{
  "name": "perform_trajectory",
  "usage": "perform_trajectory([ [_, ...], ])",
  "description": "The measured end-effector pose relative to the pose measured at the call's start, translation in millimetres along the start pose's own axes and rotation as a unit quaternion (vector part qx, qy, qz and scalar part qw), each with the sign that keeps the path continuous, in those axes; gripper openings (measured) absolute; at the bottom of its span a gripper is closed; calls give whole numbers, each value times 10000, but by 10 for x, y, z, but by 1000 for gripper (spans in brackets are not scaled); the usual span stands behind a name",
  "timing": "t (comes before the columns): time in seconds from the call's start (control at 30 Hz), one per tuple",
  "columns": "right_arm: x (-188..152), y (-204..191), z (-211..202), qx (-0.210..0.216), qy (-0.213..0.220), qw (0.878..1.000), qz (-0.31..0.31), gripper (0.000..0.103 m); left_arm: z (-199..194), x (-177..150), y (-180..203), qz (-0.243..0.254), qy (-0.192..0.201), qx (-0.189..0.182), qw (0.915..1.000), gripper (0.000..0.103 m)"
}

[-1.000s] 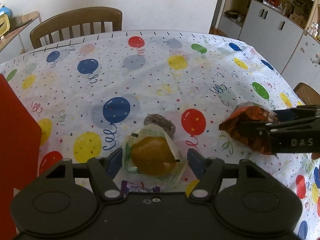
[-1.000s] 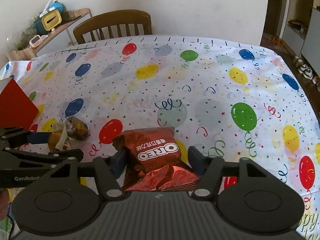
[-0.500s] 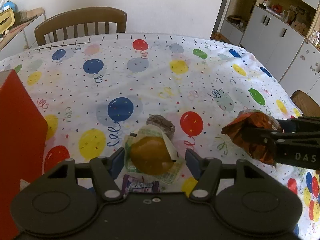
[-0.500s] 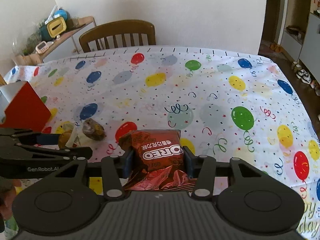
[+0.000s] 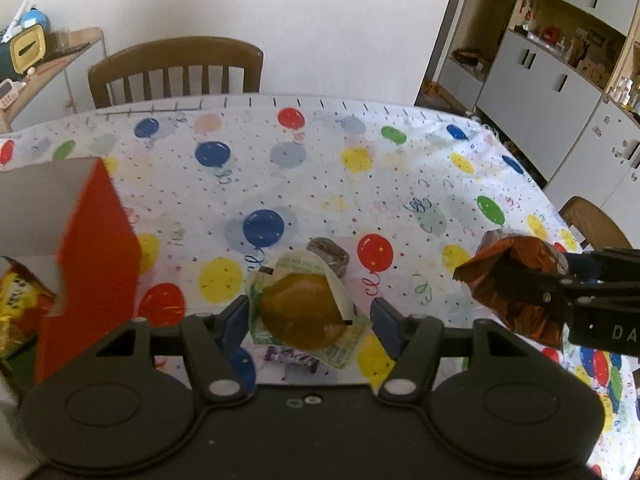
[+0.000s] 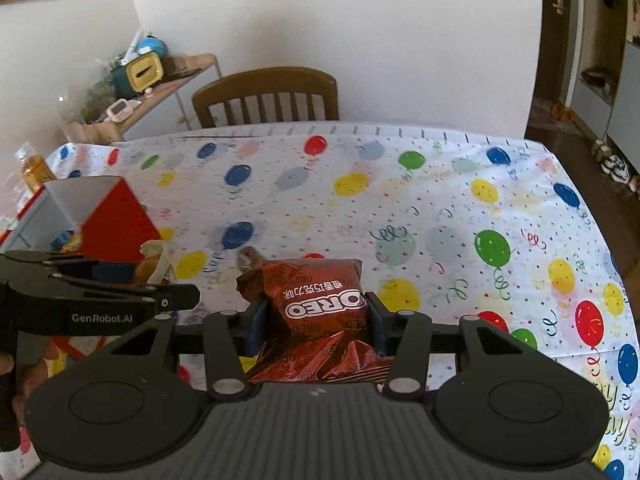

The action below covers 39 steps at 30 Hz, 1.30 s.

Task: Organize snacks
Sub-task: 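Carry the cake and Oreo packet with both grippers over the box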

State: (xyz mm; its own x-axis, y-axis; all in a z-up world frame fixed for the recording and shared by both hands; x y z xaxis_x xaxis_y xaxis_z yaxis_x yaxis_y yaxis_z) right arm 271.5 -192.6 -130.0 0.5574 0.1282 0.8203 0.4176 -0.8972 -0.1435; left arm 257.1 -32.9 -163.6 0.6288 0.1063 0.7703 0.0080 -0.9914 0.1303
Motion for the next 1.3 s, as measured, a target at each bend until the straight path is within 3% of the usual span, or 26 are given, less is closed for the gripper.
perform_trajectory([
  [0.67, 225, -1190, -442, 511, 312, 9975, -370, 49, -981, 226, -651, -116, 531, 211, 9983, 63],
  [1.3, 375, -2288, -299, 986, 458, 9917, -693, 49, -1577, 254, -1619, -428, 816, 640, 9937, 63],
])
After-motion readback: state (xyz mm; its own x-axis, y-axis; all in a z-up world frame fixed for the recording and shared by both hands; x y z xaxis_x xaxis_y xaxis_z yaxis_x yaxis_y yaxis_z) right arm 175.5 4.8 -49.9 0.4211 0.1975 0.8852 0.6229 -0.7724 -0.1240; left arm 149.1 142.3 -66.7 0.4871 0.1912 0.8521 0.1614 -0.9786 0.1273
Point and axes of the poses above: each gripper's, at about its wrist camera, not at the fingertips, and z roughly the way its jaws point, y to its right, x to its top, the point moved 7 cm from there along z, roughly the way its jaws point, and after that the axes turned 13 degrees about y, right-handed, at the moved point
